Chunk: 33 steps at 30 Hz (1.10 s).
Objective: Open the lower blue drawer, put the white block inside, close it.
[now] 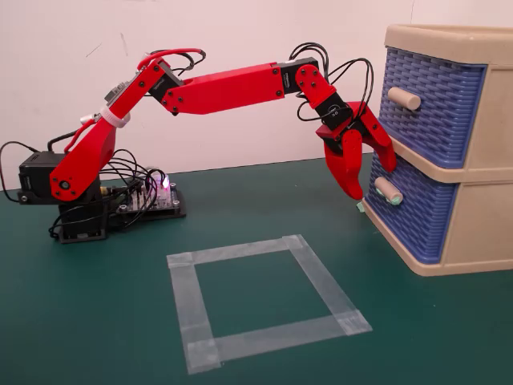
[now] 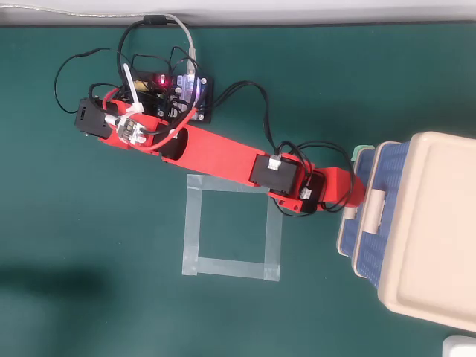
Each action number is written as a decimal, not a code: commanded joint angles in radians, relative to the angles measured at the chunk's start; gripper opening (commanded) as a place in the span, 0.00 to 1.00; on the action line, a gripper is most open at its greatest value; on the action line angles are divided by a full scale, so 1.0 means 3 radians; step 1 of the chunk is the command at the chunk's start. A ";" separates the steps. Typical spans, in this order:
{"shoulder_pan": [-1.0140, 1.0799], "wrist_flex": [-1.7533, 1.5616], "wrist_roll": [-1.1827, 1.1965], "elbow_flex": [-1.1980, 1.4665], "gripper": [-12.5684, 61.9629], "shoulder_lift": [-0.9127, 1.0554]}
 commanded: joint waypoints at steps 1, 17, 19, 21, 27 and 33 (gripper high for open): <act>-0.0061 0.0245 0.0164 -0.0251 0.62 0.0588; 0.2526 0.2511 -0.1672 0.3559 0.62 0.4014; 0.2986 0.2413 -0.2383 0.4167 0.62 0.4111; 0.3421 0.2260 -0.3124 0.4658 0.62 0.4147; 0.4132 0.1641 -0.4264 0.5942 0.62 0.4525; 0.4147 0.1728 -0.4290 0.6509 0.62 0.4909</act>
